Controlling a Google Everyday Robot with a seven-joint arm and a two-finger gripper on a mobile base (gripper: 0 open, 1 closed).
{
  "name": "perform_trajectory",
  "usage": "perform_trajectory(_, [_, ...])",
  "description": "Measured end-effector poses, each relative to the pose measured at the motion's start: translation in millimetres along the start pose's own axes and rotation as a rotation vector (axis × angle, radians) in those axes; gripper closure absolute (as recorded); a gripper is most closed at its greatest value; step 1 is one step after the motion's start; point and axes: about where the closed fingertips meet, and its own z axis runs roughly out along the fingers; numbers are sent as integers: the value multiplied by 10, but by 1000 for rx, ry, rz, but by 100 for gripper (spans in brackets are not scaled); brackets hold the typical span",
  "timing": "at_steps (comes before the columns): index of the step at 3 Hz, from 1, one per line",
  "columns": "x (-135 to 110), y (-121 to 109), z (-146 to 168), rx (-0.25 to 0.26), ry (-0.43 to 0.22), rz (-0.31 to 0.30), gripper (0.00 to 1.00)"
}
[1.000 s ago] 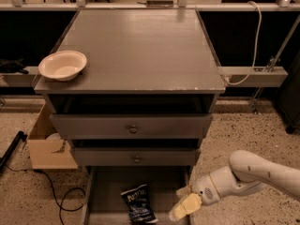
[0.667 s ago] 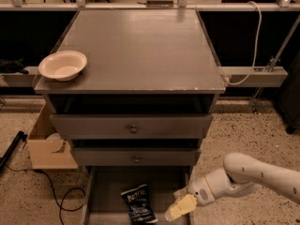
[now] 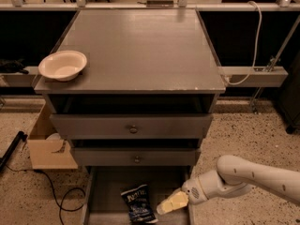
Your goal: Pick blue chip bag from bottom drawer and place on counter
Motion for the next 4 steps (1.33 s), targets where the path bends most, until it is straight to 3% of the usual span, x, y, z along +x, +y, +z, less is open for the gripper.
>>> perform_trajectory(1, [-3,-145,46,49,-28,38,0])
perform_trajectory(3, [160,-159,-37,71,-148,76,0])
perform_trajectory(4, [178,-155,-49,72,-158,78,0])
